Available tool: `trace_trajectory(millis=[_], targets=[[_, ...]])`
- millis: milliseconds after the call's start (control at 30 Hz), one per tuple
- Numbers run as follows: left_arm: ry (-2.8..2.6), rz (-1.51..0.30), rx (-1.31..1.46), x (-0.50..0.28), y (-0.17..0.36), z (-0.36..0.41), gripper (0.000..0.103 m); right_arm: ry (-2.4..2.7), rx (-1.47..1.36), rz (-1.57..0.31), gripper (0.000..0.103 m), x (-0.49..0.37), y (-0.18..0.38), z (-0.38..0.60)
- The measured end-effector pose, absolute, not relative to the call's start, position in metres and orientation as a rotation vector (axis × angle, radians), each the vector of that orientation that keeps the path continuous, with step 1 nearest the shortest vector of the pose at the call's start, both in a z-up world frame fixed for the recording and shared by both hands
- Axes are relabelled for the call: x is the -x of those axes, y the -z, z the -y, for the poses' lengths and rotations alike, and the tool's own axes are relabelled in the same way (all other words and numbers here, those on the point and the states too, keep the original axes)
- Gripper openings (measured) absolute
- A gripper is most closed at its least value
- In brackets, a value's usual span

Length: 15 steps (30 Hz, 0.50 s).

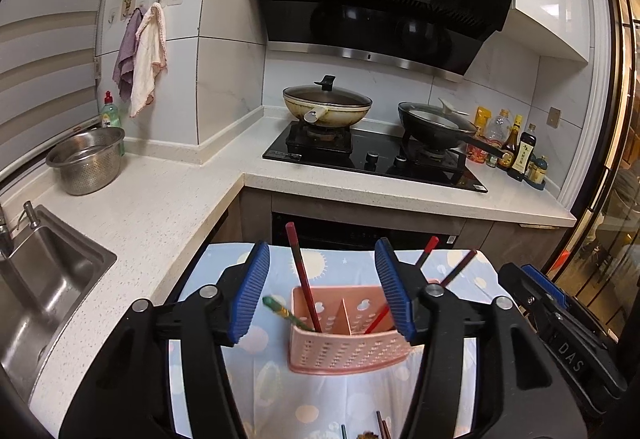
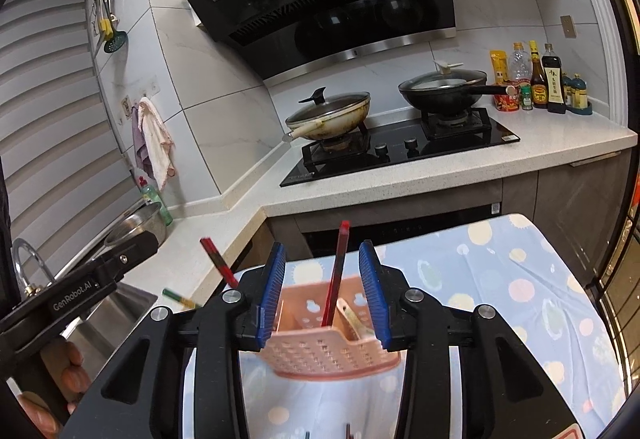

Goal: Organize utensils
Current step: 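Withdraw both open tools from the holder back toward the remaining utensils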

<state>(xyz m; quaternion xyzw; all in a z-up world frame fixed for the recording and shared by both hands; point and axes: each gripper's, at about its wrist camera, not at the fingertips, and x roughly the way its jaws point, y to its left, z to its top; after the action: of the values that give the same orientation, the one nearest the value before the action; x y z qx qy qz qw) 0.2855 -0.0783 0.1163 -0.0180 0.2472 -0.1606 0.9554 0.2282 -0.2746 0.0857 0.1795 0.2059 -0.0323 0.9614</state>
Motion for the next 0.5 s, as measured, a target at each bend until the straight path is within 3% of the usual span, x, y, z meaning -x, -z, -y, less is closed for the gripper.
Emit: trace_trajectory(millis=[500], targets=[[0.363, -0.645, 0.001, -0.175, -0.059, 0.056, 0.053, 0.080, -0.386, -0.606, 0.038, -0.098, -0.019, 0.251]])
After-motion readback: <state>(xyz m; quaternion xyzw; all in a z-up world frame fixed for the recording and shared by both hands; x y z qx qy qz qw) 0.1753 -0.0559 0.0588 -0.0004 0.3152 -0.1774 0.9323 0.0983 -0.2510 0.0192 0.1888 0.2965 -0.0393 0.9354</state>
